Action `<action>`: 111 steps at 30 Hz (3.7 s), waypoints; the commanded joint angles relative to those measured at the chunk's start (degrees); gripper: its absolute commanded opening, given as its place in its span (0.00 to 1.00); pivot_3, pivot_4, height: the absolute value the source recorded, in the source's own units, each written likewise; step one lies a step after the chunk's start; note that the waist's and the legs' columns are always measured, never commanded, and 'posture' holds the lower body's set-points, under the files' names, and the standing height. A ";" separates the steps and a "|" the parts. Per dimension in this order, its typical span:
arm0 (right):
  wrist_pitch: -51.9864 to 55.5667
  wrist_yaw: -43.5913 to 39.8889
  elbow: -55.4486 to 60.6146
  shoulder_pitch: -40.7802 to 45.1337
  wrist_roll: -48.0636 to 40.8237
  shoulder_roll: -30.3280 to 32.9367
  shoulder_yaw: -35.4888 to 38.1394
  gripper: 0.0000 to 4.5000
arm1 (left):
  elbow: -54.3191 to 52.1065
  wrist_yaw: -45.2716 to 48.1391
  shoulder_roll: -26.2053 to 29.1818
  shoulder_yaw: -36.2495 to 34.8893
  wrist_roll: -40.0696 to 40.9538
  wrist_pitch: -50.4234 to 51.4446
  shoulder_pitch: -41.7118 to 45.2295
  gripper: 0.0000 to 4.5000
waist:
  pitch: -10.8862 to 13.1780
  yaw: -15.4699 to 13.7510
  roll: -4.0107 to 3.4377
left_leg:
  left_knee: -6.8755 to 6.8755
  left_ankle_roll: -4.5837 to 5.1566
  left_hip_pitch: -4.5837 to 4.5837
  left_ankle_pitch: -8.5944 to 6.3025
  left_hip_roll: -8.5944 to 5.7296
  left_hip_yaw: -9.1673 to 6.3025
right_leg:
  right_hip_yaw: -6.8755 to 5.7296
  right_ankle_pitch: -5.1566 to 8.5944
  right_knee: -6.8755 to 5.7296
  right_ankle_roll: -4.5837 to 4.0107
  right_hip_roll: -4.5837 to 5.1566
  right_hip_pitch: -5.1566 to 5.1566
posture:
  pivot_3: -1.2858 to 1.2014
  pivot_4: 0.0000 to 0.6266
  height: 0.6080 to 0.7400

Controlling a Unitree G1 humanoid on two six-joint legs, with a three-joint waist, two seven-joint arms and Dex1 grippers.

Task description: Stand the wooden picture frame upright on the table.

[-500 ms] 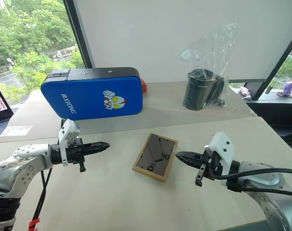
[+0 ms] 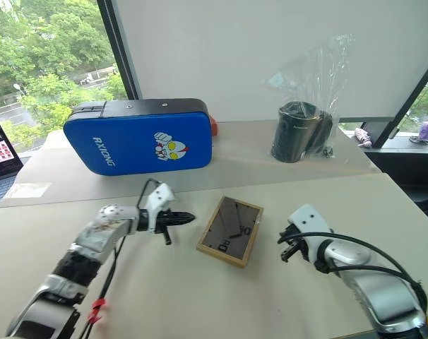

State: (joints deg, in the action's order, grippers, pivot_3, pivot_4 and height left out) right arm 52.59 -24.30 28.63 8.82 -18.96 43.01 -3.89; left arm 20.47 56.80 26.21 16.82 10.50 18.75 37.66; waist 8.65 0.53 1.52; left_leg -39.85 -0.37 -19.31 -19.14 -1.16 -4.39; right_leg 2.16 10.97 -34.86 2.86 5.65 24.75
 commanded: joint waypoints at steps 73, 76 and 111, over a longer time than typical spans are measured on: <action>12.95 -8.09 -4.09 17.27 -2.08 -11.41 -9.96 0.00 | 24.29 -76.15 18.00 15.79 -79.34 -93.07 -5.52 0.28 | -1.17 -1.21 -1.55 | 0.15 0.18 0.92 -0.13 -0.56 -0.07 | -0.03 0.26 -0.05 0.45 0.57 -0.70 | 0.52 0.24 1.00; 12.28 -8.01 -5.67 18.59 -1.66 -10.61 -8.20 0.16 | 23.83 -76.79 18.07 16.73 -79.21 -92.43 -5.76 0.25 | -1.17 -1.30 -1.55 | 0.13 0.18 0.94 -0.13 -0.58 -0.07 | -0.05 0.29 -0.06 0.49 0.60 -0.75 | 0.52 0.24 1.00; 4.46 -42.84 -41.53 44.89 -8.64 -25.06 -13.19 1.00 | 18.49 -76.16 17.76 18.41 -73.20 -88.50 -9.37 0.25 | -1.36 -1.34 -1.98 | 0.20 0.21 0.86 -0.13 -0.84 -0.21 | -0.10 0.33 -0.14 0.55 0.86 -0.56 | 0.52 0.24 1.00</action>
State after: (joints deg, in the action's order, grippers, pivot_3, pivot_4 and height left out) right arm 56.97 -67.01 -17.81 52.40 -24.48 17.69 -21.43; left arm 37.84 -22.91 45.62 30.92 -60.57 -70.24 31.55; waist 7.29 -0.81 -0.45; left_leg -39.64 -0.16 -18.49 -19.27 -2.00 -4.62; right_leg 2.05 11.30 -35.00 3.42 6.51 24.22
